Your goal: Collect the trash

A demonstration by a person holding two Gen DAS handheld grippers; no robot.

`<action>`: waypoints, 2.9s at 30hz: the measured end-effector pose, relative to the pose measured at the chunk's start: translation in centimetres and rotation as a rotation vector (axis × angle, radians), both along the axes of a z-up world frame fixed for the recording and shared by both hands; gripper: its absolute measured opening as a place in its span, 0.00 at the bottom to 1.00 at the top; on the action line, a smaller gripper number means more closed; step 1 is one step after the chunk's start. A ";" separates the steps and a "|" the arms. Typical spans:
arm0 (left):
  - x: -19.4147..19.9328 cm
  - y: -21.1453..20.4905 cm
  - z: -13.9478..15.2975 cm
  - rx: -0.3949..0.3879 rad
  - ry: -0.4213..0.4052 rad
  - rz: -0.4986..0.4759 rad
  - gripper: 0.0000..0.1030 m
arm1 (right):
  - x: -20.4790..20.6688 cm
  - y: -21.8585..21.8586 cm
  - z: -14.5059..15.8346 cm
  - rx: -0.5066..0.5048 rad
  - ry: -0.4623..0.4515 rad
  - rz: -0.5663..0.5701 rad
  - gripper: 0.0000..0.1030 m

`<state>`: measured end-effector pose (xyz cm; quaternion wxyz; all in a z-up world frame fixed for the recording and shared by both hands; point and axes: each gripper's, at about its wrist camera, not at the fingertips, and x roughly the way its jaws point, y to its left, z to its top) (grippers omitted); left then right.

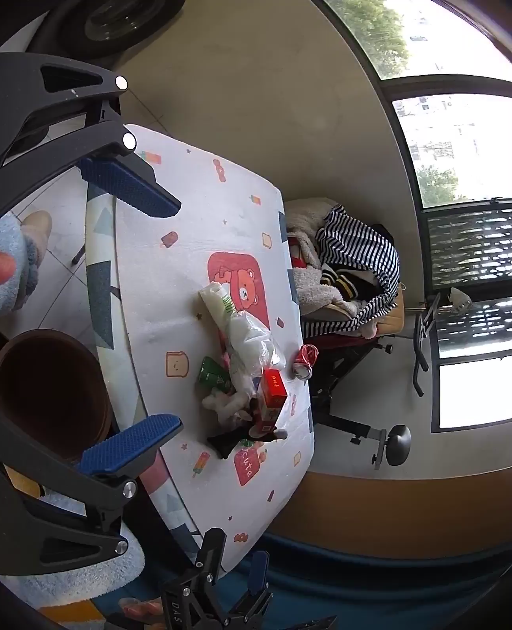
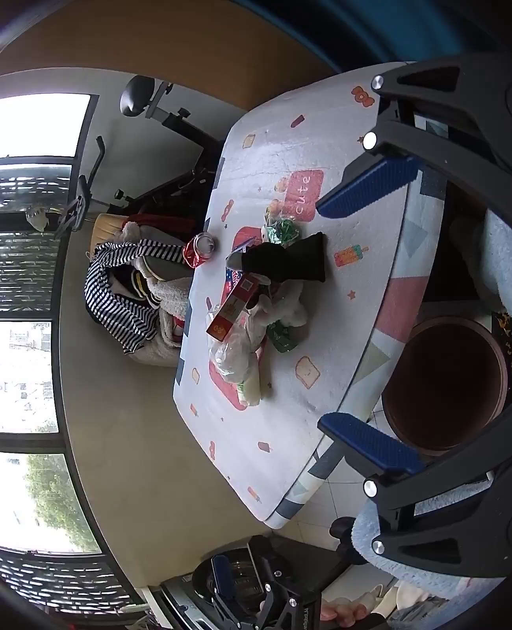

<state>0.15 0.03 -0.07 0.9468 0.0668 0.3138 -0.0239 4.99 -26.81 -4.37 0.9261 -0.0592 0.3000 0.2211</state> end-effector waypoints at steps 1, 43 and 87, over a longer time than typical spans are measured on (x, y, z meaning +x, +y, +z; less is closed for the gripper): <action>0.0 0.0 0.0 0.004 -0.003 0.001 0.95 | -0.1 0.0 0.0 -0.004 -0.005 0.000 0.95; -0.6 0.0 1.4 0.025 -0.036 0.017 0.95 | -0.1 0.1 0.6 -0.009 -0.018 -0.002 0.95; -1.0 0.4 1.6 -0.009 -0.037 0.019 0.95 | -0.8 -0.4 1.1 -0.027 -0.033 -0.018 0.95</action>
